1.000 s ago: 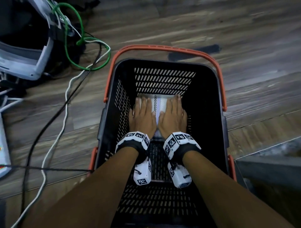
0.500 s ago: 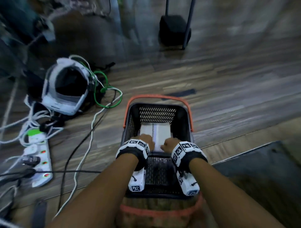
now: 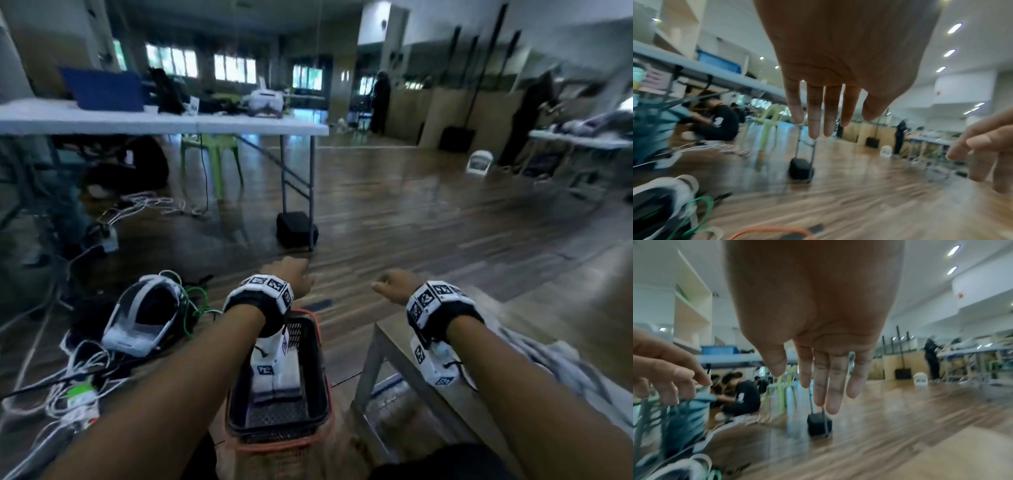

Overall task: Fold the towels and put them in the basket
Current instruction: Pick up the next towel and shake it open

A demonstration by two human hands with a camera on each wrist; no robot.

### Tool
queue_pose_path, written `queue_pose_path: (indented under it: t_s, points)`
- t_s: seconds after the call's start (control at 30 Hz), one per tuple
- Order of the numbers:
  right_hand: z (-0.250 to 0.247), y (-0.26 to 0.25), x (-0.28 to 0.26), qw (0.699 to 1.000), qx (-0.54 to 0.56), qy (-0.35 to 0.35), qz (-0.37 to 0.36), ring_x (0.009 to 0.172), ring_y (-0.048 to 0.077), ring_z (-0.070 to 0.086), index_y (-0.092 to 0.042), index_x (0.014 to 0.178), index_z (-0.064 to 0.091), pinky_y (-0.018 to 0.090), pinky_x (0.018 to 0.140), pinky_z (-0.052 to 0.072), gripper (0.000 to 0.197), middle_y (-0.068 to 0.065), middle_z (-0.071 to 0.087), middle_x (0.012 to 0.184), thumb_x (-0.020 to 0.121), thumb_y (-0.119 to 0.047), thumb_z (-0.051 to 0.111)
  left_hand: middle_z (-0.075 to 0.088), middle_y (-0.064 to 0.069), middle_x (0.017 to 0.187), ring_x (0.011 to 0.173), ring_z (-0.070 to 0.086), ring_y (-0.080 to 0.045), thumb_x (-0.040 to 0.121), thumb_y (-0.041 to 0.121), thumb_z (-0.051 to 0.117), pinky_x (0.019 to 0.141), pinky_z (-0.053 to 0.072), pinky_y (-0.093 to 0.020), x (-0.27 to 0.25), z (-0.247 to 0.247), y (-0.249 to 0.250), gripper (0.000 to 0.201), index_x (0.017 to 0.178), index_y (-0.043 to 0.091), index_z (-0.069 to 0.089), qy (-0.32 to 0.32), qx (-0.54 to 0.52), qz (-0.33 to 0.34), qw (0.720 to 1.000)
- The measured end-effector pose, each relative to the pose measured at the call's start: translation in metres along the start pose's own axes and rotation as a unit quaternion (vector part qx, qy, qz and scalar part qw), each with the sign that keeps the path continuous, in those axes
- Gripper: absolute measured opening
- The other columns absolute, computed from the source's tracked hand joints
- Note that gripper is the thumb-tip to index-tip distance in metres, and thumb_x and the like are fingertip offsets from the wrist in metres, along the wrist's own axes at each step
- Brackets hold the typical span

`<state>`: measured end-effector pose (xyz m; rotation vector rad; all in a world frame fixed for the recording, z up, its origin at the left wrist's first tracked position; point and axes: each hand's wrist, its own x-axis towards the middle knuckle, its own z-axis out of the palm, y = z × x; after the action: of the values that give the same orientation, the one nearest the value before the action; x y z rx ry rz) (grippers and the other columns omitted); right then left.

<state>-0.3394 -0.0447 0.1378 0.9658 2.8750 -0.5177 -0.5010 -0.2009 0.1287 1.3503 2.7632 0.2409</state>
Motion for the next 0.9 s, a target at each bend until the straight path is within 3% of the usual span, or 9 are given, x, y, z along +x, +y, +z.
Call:
queue_pose_path:
  t_s: [0.13, 0.23, 0.37, 0.5, 0.63, 0.73, 0.83, 0.9]
  points:
    - [-0.038, 0.016, -0.084, 0.999, -0.022, 0.038, 0.024, 0.095, 0.034, 0.063, 0.006, 0.105, 0.063, 0.031, 0.07, 0.04, 0.043, 0.023, 0.067, 0.102, 0.097, -0.032, 0.045, 0.057, -0.012, 0.124, 0.109, 0.057, -0.032, 0.091, 0.046, 0.04, 0.086, 0.045, -0.039, -0.038, -0.036, 0.053, 0.04, 0.115, 0.02, 0.057, 0.026, 0.016, 0.076, 0.997]
    - [-0.052, 0.03, -0.142, 0.996, -0.027, 0.065, 0.052, 0.099, 0.029, 0.062, -0.006, 0.101, 0.064, 0.026, 0.073, 0.039, 0.032, 0.015, 0.067, 0.108, 0.096, -0.032, 0.046, 0.057, -0.011, 0.124, 0.112, 0.055, -0.03, 0.092, 0.043, 0.041, 0.087, 0.042, -0.035, -0.063, -0.049, 0.096, 0.037, 0.117, 0.02, 0.057, 0.041, 0.015, 0.129, 0.991]
    - [-0.061, 0.049, -0.203, 0.99, -0.035, 0.101, 0.09, 0.103, 0.027, 0.06, -0.004, 0.112, 0.063, 0.025, 0.075, 0.037, 0.036, 0.014, 0.065, 0.115, 0.095, -0.032, 0.049, 0.062, -0.01, 0.117, 0.109, 0.057, -0.031, 0.091, 0.047, 0.043, 0.091, 0.047, -0.039, -0.082, -0.053, 0.151, 0.038, 0.113, 0.02, 0.058, 0.029, 0.009, 0.216, 0.976]
    - [-0.066, 0.072, -0.251, 0.981, -0.033, 0.123, 0.147, 0.102, 0.025, 0.06, -0.003, 0.111, 0.063, 0.022, 0.07, 0.033, 0.035, 0.011, 0.066, 0.111, 0.095, -0.031, 0.049, 0.061, -0.011, 0.118, 0.11, 0.057, -0.03, 0.091, 0.046, 0.045, 0.088, 0.044, -0.036, -0.106, -0.05, 0.203, 0.037, 0.113, 0.021, 0.06, 0.047, 0.0, 0.279, 0.959]
    - [-0.062, 0.097, -0.291, 0.97, -0.011, 0.141, 0.199, 0.096, 0.025, 0.06, -0.002, 0.108, 0.065, 0.028, 0.076, 0.041, 0.034, 0.015, 0.066, 0.112, 0.094, -0.03, 0.052, 0.06, -0.005, 0.12, 0.108, 0.057, -0.026, 0.093, 0.048, 0.043, 0.079, 0.041, -0.031, -0.122, -0.038, 0.243, 0.037, 0.118, 0.024, 0.056, 0.029, -0.003, 0.355, 0.934]
    - [-0.053, 0.114, -0.32, 0.961, 0.012, 0.145, 0.236, 0.095, 0.027, 0.062, -0.001, 0.109, 0.064, 0.027, 0.074, 0.042, 0.034, 0.015, 0.066, 0.11, 0.094, -0.029, 0.051, 0.061, -0.004, 0.12, 0.109, 0.056, -0.026, 0.093, 0.046, 0.044, 0.08, 0.04, -0.029, -0.133, -0.026, 0.269, 0.037, 0.118, 0.022, 0.056, 0.013, -0.014, 0.399, 0.917]
    - [-0.04, 0.135, -0.343, 0.948, 0.038, 0.154, 0.276, 0.097, 0.029, 0.062, 0.0, 0.108, 0.063, 0.024, 0.071, 0.038, 0.033, 0.017, 0.065, 0.111, 0.094, -0.028, 0.051, 0.061, -0.005, 0.12, 0.112, 0.053, -0.025, 0.095, 0.042, 0.045, 0.075, 0.031, -0.024, -0.145, -0.014, 0.291, 0.039, 0.122, 0.015, 0.055, -0.001, 0.001, 0.442, 0.897]
    - [-0.03, 0.147, -0.356, 0.941, 0.049, 0.155, 0.298, 0.097, 0.03, 0.062, 0.0, 0.11, 0.063, 0.027, 0.073, 0.042, 0.033, 0.017, 0.066, 0.111, 0.094, -0.028, 0.051, 0.061, -0.006, 0.12, 0.11, 0.054, -0.026, 0.094, 0.043, 0.046, 0.081, 0.037, -0.026, -0.147, -0.002, 0.304, 0.038, 0.119, 0.016, 0.055, -0.023, -0.007, 0.459, 0.888]
